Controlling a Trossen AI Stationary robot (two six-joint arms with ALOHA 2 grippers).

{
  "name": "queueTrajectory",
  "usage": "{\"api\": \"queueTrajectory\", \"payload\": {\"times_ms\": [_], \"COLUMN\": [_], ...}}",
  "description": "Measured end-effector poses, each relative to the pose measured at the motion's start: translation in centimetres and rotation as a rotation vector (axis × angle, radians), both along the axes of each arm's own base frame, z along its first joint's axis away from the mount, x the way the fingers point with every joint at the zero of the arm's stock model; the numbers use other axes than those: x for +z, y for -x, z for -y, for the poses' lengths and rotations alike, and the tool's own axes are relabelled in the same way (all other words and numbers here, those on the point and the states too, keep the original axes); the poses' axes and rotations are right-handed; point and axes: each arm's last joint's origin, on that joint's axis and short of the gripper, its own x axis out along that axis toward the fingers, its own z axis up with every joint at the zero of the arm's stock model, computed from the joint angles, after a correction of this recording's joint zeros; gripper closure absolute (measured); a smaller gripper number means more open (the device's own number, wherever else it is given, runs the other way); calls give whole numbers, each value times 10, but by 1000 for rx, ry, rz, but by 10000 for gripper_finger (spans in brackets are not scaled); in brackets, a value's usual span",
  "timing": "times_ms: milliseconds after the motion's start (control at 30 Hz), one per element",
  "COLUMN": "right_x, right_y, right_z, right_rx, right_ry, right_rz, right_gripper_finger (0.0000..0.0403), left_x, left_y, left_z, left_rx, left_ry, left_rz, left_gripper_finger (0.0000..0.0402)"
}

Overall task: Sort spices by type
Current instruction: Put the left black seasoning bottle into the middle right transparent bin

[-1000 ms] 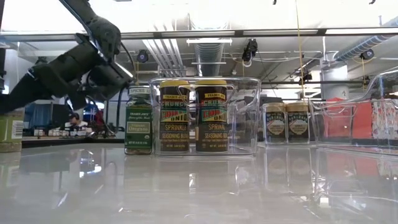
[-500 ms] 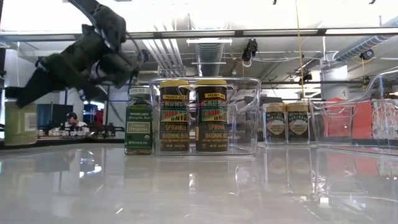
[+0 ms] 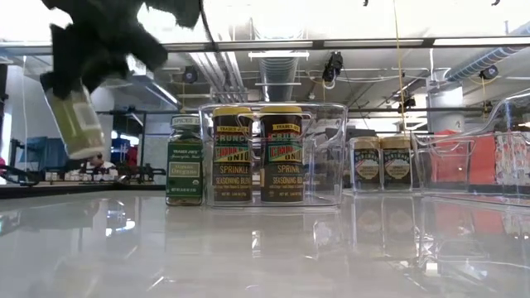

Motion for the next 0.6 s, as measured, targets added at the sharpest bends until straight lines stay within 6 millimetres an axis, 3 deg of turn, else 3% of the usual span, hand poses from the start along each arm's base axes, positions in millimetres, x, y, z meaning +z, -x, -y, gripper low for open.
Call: {"api": "queueTrajectory", "payload": {"times_ms": [200, 367, 600], "right_x": [18, 21, 19], "right_y": [20, 32, 38], "right_z": [5, 7, 3], "right_rx": [1, 2, -1], "right_ry": [-16, -20, -42], "right_rz": [61, 39, 7], "right_gripper_finger": [116, 109, 107], "left_x": [24, 37, 25], "left_y": [3, 13, 7], "left_z": [60, 104, 140], "left_rx": [-317, -598, -1107], "left_ry": [-62, -117, -228], "left_rz": [130, 227, 178], "left_gripper_finger": [209, 209, 208]}}
